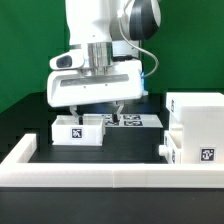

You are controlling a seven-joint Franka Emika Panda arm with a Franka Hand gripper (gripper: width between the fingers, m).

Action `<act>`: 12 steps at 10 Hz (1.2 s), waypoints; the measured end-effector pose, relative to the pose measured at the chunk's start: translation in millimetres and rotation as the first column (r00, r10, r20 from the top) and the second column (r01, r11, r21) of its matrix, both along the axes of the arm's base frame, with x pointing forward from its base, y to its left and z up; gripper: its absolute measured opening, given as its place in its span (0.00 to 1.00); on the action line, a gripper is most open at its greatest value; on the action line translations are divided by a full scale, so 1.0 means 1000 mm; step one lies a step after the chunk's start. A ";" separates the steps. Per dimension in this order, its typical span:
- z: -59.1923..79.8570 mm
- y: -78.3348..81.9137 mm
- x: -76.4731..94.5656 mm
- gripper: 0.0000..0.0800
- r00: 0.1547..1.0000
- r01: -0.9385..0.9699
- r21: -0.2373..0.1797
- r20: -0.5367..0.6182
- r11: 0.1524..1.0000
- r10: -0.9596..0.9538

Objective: Assemble drawer

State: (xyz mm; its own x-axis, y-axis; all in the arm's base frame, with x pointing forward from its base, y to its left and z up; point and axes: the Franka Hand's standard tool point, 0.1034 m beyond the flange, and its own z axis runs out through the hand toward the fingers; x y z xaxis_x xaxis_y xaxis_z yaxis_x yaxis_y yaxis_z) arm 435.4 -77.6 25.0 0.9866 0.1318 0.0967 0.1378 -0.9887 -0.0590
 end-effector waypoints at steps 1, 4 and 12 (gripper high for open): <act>-0.007 0.002 -0.002 0.81 1.000 -0.003 -0.004 0.010 1.000 0.003; -0.020 -0.005 -0.011 0.81 1.000 -0.017 -0.006 0.011 1.000 0.017; -0.018 0.003 -0.005 0.05 0.999 -0.037 -0.006 0.017 0.999 0.037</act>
Offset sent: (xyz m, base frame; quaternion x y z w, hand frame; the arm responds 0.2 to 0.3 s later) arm -0.0128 -0.0034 -0.0137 0.0156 0.0205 -0.0023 0.9997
